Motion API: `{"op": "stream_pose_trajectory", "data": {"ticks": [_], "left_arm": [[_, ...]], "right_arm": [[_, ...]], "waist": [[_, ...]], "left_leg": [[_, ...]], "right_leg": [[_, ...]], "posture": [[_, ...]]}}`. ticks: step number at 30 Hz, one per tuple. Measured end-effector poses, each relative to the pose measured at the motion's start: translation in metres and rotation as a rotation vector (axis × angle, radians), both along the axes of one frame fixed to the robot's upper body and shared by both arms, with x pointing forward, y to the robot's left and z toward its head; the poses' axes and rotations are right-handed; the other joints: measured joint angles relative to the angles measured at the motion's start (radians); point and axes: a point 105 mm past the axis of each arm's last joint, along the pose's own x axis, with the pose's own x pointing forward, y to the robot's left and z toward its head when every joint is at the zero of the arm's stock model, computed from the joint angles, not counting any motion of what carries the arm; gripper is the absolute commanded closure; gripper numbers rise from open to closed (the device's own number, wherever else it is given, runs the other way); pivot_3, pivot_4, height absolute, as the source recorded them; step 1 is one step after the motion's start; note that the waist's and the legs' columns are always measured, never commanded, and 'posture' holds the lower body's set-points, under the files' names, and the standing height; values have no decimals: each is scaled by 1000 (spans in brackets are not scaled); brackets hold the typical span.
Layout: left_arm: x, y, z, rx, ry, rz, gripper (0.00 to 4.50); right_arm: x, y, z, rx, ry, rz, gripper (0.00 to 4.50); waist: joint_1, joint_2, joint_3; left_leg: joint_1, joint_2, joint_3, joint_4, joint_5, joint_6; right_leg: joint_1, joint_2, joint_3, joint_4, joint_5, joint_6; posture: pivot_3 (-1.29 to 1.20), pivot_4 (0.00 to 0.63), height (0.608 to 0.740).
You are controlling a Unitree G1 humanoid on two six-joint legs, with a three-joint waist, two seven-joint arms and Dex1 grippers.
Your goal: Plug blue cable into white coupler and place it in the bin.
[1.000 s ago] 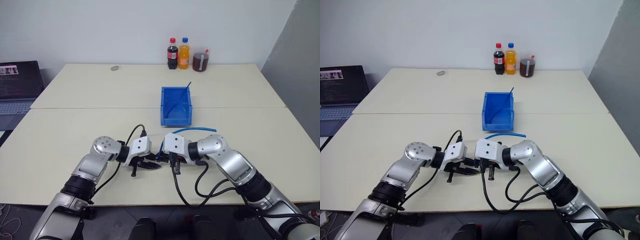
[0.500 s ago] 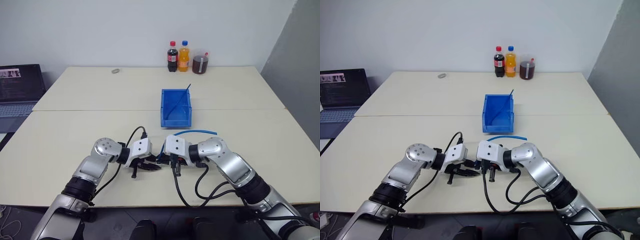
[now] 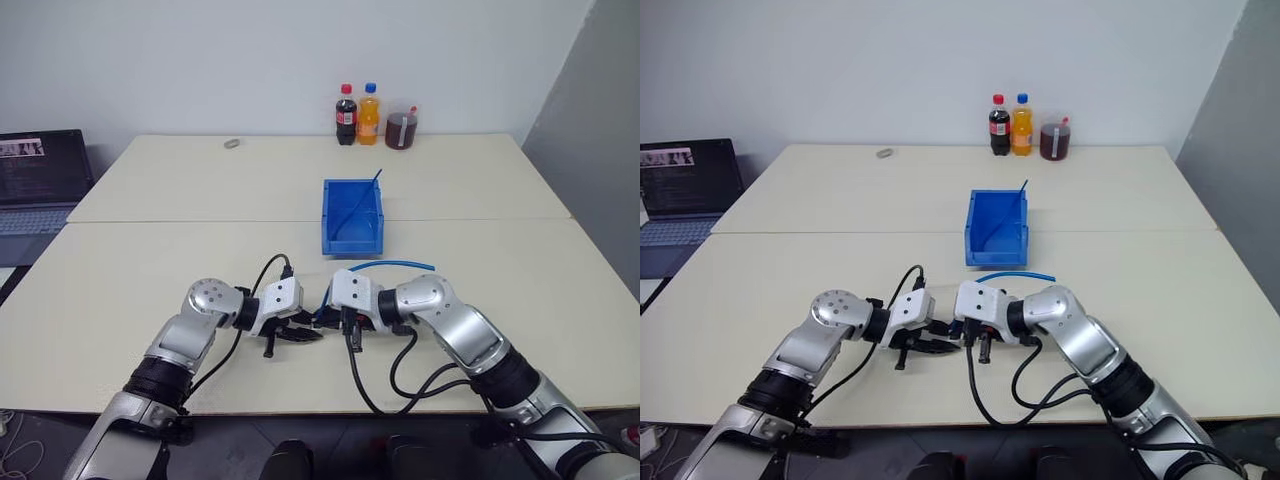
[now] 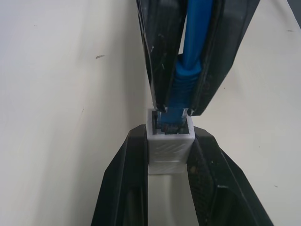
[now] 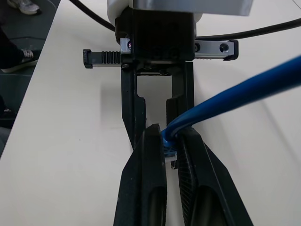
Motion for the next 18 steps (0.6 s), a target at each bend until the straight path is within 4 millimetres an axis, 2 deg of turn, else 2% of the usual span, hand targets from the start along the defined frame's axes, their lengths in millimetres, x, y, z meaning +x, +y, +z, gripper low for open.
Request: {"op": "stream_pose_trajectory", "data": {"ticks": [2, 4, 5, 9, 15, 18], "left_arm": [[0, 0, 0, -1, -4, 0, 3700], [-2, -1, 2, -11, -18, 1, 2992], [-2, 0, 1, -19, -12, 8, 2875], [-6, 0, -1, -39, 25, 17, 1951], [-7, 1, 5, -72, 19, 28, 734], [-3, 5, 13, -88, -6, 65, 90]], "right_arm": [[0, 0, 1, 6, -4, -3, 4443], [-2, -2, 3, 29, -4, -14, 4443], [-4, -3, 5, 50, 6, -17, 4443], [-6, -8, 7, 107, 47, -40, 4443], [-4, -9, 13, 162, 64, -63, 4443], [-4, -10, 16, 176, 75, -64, 4444]], "waist": [[0, 0, 1], [1, -1, 2], [1, -1, 3], [-2, -6, 15], [-3, -8, 33], [-3, -9, 35]], "left_leg": [[0, 0, 0, 0, 0, 0], [-3, 0, -1, 0, 0, 0], [-4, 0, 0, 0, 0, -1], [-7, 1, -1, 0, 0, -1], [-9, 1, -1, -1, 0, -1], [-16, 1, -1, 0, 0, -1]], "right_leg": [[0, 0, 0, 0, 0, 0], [-1, 0, -1, -1, 0, 0], [-2, 0, 0, -2, 0, 1], [-5, 1, -1, -2, 0, 0], [-7, 1, -1, -2, 0, 0], [-14, 1, -1, 0, 0, 0]], "posture": [[0, 150, 740], [0, 150, 740], [0, 150, 740], [0, 150, 740], [0, 150, 740], [0, 150, 740]]}}
